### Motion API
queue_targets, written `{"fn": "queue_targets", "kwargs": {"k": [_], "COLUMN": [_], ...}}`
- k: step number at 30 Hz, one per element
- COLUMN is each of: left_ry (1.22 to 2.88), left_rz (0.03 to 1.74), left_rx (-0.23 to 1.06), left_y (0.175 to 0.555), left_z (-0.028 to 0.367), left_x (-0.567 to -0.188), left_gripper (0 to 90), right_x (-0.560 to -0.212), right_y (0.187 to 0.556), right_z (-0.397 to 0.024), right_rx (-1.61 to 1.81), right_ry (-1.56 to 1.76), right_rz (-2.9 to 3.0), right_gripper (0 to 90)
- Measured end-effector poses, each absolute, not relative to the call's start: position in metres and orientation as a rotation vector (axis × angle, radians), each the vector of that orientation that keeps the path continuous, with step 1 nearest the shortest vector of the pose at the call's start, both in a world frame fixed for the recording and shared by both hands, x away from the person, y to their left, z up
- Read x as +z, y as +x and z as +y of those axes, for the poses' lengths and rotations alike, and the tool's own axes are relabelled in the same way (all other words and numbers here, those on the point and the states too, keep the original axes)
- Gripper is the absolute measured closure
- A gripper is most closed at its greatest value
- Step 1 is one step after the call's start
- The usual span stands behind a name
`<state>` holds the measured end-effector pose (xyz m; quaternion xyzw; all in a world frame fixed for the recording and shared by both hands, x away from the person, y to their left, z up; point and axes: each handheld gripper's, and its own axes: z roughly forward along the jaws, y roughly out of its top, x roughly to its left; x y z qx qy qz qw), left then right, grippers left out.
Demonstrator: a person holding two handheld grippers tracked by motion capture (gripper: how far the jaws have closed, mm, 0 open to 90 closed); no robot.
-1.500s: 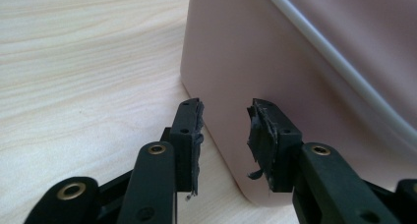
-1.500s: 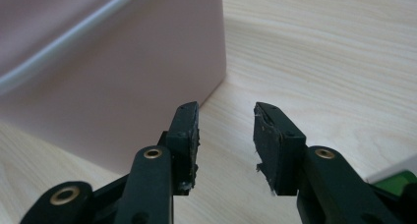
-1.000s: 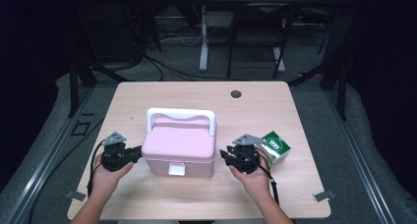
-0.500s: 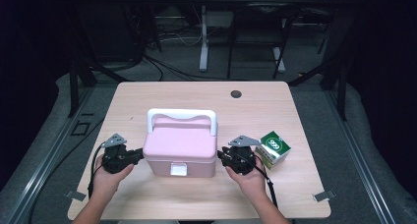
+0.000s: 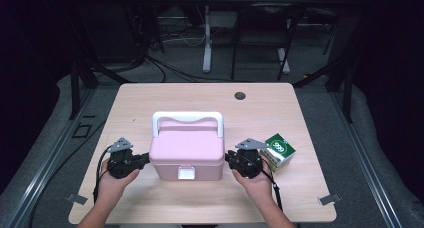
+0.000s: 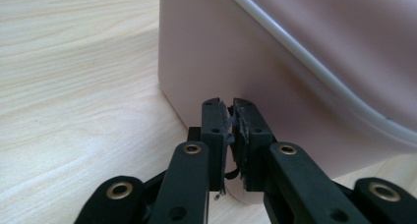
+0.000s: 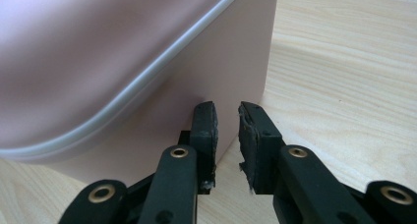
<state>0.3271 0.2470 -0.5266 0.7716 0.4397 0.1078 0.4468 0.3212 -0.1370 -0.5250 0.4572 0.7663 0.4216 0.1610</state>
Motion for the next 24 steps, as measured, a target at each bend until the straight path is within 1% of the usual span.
{"fn": "queue_targets", "kwargs": {"k": [3, 4, 5, 6, 8, 11, 24], "left_ry": [1.915, 1.923, 1.923, 1.933, 1.931, 1.931, 1.949], "left_rz": [1.083, 1.074, 1.074, 1.068, 1.072, 1.075, 1.075], "left_rx": [0.268, 0.268, 0.268, 0.265, 0.270, 0.268, 0.263], "left_y": [0.325, 0.324, 0.324, 0.323, 0.322, 0.320, 0.313], "left_z": [0.244, 0.243, 0.243, 0.242, 0.240, 0.239, 0.233], "left_x": [-0.526, -0.526, -0.526, -0.525, -0.525, -0.525, -0.523], "left_gripper": [86.7, 87.2, 88.0, 88.7, 89.0, 89.1, 89.6], "right_x": [-0.525, -0.525, -0.525, -0.524, -0.524, -0.523, -0.521], "right_y": [0.321, 0.320, 0.320, 0.319, 0.318, 0.316, 0.304], "right_z": [-0.139, -0.139, -0.139, -0.139, -0.139, -0.137, -0.138], "right_rx": [1.221, 1.223, 1.223, 1.221, 1.215, 1.196, 1.128], "right_ry": [1.320, 1.319, 1.319, 1.319, 1.318, 1.318, 1.335], "right_rz": [2.191, 2.196, 2.196, 2.201, 2.198, 2.189, 2.182], "right_gripper": [79.8, 82.6, 82.6, 85.2, 86.1, 89.8, 90.0]}}
